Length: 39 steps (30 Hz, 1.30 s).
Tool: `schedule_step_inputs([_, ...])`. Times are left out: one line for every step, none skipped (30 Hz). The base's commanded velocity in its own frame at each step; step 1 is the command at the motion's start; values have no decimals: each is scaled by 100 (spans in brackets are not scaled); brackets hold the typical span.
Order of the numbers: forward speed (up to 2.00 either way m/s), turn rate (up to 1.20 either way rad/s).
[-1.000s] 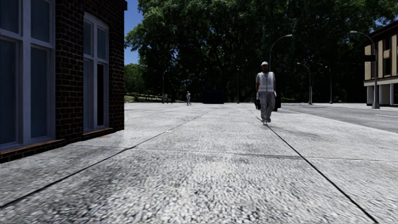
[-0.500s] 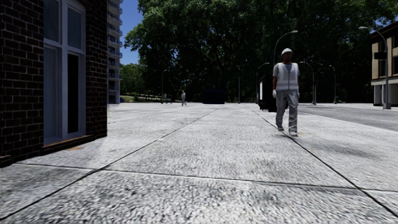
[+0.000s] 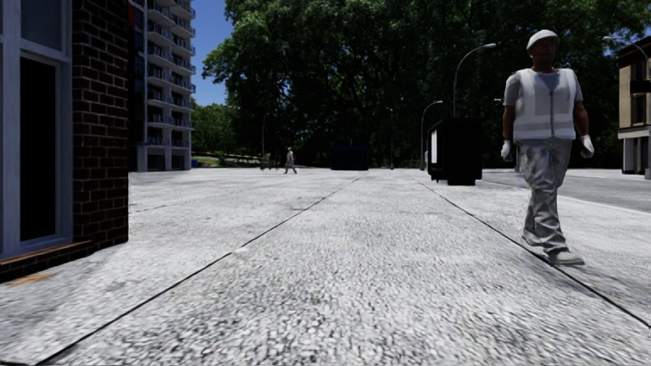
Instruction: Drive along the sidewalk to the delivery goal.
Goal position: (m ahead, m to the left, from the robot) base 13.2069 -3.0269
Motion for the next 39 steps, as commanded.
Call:
schedule_step_inputs([200, -29])
schedule_step_inputs([200, -29])
schedule_step_inputs([200, -29])
schedule_step_inputs([200, -29])
schedule_step_inputs([200, -29])
schedule_step_inputs([200, -29])
schedule_step_inputs([200, -29])
schedule_step_inputs([200, -29])
schedule_step_inputs([200, -29])
schedule_step_inputs([200, -29])
schedule_step_inputs([200, -29])
schedule_step_inputs([200, -29])
schedule_step_inputs([200, -29])
schedule_step_inputs([200, -29])
schedule_step_inputs([200, -29])
schedule_step_inputs([200, -29])
schedule_step_inputs([200, -29])
schedule_step_inputs([200, -29])
schedule_step_inputs([200, -29])
schedule_step_inputs([200, -29])
schedule_step_inputs([200, -29])
schedule_step_inputs([200, -29])
schedule_step_inputs([200, -29])
schedule_step_inputs([200, -29])
schedule_step_inputs([200, -29])
schedule_step_inputs([200, -29])
schedule_step_inputs([199, -29])
schedule_step_inputs([199, -29])
schedule_step_inputs([199, -29])
schedule_step_inputs([199, -28])
schedule_step_inputs([199, -14])
schedule_step_inputs([199, 0])
schedule_step_inputs([199, 0])
schedule_step_inputs([199, 0])
schedule_step_inputs([199, 0])
schedule_step_inputs([199, 0])
schedule_step_inputs([199, 0])
schedule_step_inputs([199, 0])
schedule_step_inputs([199, 0])
